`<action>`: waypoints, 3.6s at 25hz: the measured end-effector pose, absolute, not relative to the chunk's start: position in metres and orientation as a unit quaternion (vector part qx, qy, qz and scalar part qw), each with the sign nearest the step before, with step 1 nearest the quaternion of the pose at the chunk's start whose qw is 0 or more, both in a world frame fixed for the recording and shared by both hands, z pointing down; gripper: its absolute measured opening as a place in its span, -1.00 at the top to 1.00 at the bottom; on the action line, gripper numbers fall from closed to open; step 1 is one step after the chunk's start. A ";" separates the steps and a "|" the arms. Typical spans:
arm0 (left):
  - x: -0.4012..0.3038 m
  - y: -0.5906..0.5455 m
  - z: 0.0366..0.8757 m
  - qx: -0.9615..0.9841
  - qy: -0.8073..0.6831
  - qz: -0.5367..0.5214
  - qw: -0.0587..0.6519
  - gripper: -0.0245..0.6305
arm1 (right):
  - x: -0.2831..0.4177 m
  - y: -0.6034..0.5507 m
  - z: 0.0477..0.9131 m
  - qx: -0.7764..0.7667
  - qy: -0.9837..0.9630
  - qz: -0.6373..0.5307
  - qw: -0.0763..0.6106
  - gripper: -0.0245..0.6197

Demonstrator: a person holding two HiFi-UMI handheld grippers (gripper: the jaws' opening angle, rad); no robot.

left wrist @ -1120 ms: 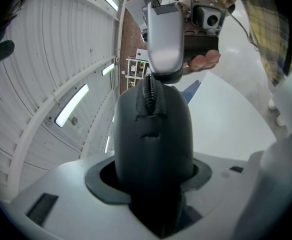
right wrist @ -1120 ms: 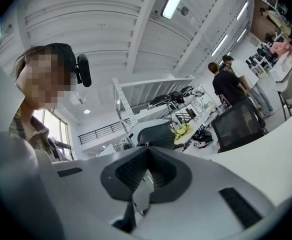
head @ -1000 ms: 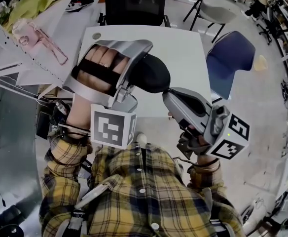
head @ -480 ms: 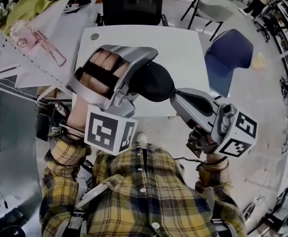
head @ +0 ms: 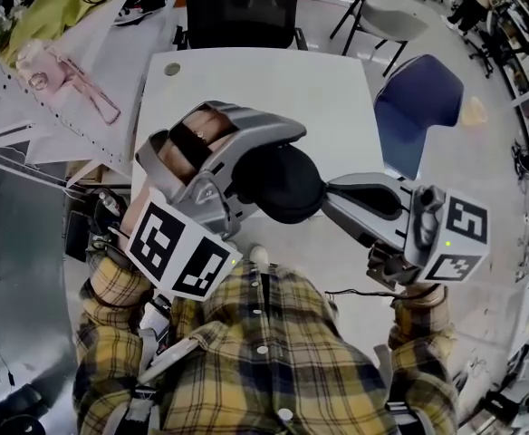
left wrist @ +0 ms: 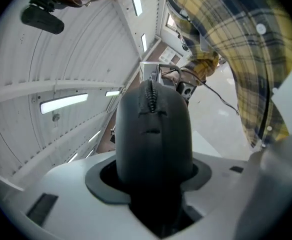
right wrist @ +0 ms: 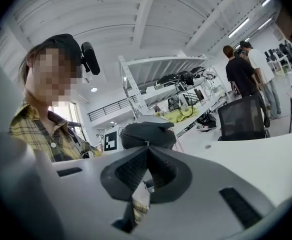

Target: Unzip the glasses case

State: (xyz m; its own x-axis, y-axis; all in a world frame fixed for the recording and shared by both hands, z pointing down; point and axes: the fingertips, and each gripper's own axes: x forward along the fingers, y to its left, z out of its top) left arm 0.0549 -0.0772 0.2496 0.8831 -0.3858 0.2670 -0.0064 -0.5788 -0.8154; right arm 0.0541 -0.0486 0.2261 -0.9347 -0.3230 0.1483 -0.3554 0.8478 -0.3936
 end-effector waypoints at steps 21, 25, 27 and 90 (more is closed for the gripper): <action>0.053 -0.019 0.220 -0.965 -0.110 -0.043 0.234 0.18 | 0.042 -0.032 0.241 0.070 -0.955 0.251 0.142 0.93; 0.050 -0.014 0.210 -0.972 -0.132 -0.011 0.194 0.18 | 0.041 -0.030 0.242 0.062 -0.955 0.251 0.147 0.93; 0.048 -0.014 0.205 -0.976 -0.138 0.011 0.167 0.18 | 0.041 -0.031 0.243 0.061 -0.954 0.254 0.148 0.93; 0.035 -0.047 0.166 -0.971 -0.113 0.205 -0.050 0.17 | 0.051 -0.037 0.293 0.114 -0.954 0.269 0.060 0.92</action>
State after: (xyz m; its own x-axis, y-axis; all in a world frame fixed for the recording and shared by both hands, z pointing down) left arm 0.0351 -0.0473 0.1663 0.8904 0.1983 -0.4098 0.2391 -0.9697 0.0504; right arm 0.0509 -0.0372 0.2932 -0.9670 -0.1848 0.1754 -0.2492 0.8290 -0.5006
